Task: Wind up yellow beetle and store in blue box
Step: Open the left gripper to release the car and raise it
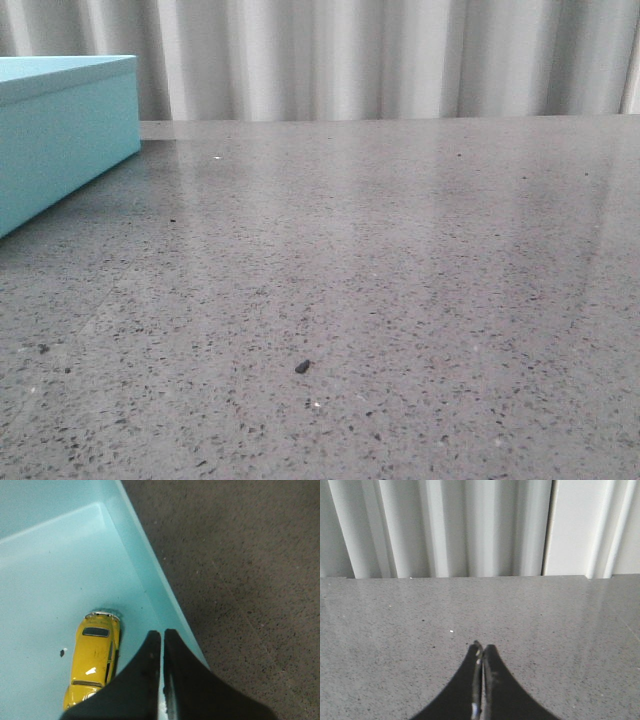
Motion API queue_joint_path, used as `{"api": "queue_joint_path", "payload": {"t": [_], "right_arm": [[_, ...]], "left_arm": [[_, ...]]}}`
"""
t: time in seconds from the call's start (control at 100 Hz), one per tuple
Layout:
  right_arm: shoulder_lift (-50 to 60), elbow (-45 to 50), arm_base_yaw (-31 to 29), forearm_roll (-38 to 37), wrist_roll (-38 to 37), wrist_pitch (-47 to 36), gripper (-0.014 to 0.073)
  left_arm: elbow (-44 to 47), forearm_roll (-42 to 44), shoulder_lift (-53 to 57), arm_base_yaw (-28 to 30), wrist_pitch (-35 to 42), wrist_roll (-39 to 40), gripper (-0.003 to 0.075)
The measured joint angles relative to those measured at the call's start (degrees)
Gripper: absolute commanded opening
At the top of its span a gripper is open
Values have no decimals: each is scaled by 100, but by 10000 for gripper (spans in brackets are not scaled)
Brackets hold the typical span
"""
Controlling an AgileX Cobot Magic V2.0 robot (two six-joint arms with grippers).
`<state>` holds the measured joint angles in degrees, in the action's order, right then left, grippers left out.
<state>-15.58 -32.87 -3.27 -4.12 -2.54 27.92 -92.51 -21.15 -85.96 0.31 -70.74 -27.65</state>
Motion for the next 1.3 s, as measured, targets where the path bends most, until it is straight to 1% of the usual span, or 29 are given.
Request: {"api": "queue_joint_path", "payload": {"t": [0.19,0.4,0.54,0.64,0.89,0.99,1.06,1.18,1.25,1.3], "right_arm": [[706,477,0,-209,0,0,-61],[1151,876,0,-282,0,11,-61],[1277,1087,0,-282,0,21,-61],[1287,1171,0,-282,0,21,-61],[1287,1181,0,-282,0,-210,-61],[1287,1181,0,-282,0,-248,-61],[1287,1181,0,-282,0,-287,-61],[1287,1181,0,-282,0,-366,-61],[1287,1181,0,-282,0,-375,-61],[1287,1181,0,-293,0,-375,-61]], "left_arm": [[0,-86,644,0,255,-35,-21],[60,-200,1410,0,375,-166,-21],[557,-245,2046,0,722,-235,-21],[1204,-245,2557,0,1098,-247,-21],[3026,-258,4082,0,2641,-426,-21],[3887,-292,4711,0,3345,-439,-21],[4508,-307,5120,0,4024,-439,-21],[5531,-339,5716,0,5474,-446,-21],[6044,-365,6008,0,6108,-446,-21],[6352,-399,6197,0,6374,-446,-21]]}}
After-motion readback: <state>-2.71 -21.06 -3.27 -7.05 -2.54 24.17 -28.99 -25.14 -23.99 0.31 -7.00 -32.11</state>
